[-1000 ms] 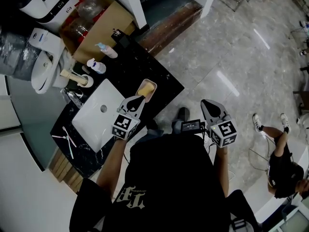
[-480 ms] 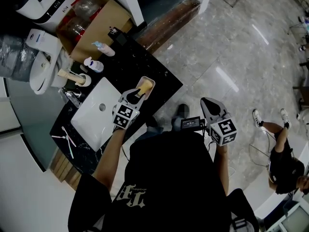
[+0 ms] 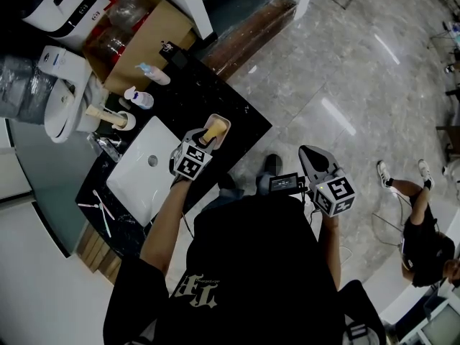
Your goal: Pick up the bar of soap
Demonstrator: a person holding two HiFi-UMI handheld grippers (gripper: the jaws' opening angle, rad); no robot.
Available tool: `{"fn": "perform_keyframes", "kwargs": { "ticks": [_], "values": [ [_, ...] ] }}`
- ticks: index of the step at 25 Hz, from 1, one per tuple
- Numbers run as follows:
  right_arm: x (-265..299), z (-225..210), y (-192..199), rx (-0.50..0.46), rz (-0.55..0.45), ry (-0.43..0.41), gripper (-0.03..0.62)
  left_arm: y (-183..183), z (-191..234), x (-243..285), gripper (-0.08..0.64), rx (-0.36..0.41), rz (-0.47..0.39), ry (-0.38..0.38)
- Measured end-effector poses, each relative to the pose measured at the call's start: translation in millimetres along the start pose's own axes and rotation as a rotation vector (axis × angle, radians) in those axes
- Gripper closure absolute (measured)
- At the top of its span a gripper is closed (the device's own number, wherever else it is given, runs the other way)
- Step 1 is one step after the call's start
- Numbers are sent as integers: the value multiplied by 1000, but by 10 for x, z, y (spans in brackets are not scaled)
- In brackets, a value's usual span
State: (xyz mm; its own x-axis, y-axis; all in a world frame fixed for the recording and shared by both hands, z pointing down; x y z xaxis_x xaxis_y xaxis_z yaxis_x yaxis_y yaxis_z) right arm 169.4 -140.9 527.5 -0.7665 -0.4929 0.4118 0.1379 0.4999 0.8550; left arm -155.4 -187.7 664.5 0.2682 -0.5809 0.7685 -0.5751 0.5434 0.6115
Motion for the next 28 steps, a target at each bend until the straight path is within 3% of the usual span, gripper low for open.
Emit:
{"fn": "perform_keyframes", "kwargs": {
  "ticks": [7,18,28],
  "values": [
    [58,-7,102,1,42,2,581,94,-20,245,436,51,121,9],
    [102,-52,144,28,42,-2,581,-64,-32,420,428,138,232,37],
    [110,-145,191,44,42,2,581,-63,-44,632,373,181,382,94]
  ]
}}
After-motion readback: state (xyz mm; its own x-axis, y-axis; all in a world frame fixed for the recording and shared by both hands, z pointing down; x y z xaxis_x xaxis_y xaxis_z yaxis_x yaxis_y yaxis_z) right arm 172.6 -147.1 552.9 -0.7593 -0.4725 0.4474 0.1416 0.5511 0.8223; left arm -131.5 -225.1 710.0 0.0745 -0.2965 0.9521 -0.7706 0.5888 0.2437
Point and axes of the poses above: the fingertips, and each gripper's own axes: x forward along the fingers, z to its left, y out of its underside, the point moved 6 cm from there along -x, backward along the fingers, and after that the axes turned 12 degrees about -y, right-handed, at the moved point
